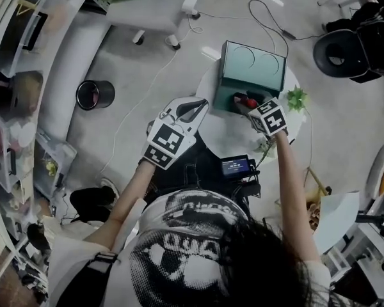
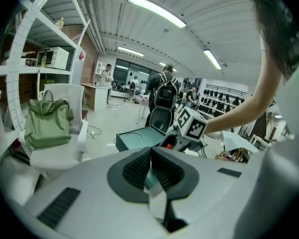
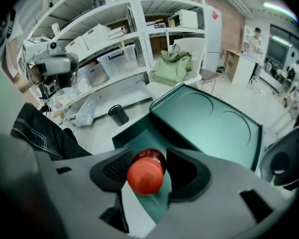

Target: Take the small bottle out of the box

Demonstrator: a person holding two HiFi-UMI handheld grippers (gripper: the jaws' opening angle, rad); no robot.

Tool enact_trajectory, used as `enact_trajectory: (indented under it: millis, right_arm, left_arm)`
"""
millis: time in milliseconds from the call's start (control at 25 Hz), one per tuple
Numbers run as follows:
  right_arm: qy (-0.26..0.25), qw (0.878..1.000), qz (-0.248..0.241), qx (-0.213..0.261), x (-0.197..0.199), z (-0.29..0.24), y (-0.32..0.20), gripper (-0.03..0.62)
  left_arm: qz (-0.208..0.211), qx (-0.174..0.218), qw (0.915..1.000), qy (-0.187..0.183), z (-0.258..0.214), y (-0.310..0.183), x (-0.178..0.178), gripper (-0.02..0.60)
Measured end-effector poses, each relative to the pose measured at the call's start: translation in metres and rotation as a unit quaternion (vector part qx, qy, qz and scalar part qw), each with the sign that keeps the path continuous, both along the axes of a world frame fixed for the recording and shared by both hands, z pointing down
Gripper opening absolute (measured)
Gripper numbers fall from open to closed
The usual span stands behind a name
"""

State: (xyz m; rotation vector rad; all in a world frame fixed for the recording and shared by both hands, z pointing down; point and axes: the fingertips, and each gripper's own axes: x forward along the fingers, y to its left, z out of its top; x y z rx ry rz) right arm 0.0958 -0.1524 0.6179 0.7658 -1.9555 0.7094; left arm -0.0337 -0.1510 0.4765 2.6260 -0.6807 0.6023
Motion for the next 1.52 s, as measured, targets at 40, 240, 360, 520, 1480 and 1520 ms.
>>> enact_trajectory:
  millis: [40,240,360,520,1480,1520]
  right_arm:
    - [-0.008,1.000,0.017,0.003,0.002,-0.004,-0.001,0.212]
    - [-0.061,0.993,0.102,0.015,0.012,-0.025,-0.003,0.212]
    - [-0.088,0.986,0.142,0.028,0.014,-0.046,-0.005,0.212]
    - [-0.124,0.968,0.216,0.038,0.017,-0.074,-0.003,0.210]
    - [-0.351,0.799,0.488,-0.001,0.014,-0.098,0.139,0.210]
    - [-0.358,0.794,0.492,-0.001,0.014,-0.099,0.147,0.210]
  left_arm:
    - [0.008,0.001,1.0000,0.000,0.000,0.002,0.003,0.014]
    - [0.038,0.001,0.9992,0.006,-0.002,0.011,0.015,0.014]
    - [0.050,0.000,0.9987,0.010,-0.004,0.014,0.021,0.014]
    - [0.065,-0.004,0.9978,0.015,-0.001,0.017,0.029,0.014]
    - [0.091,-0.008,0.9958,-0.003,0.002,0.101,0.053,0.014]
    - [0.092,-0.007,0.9957,-0.006,0.001,0.109,0.053,0.014]
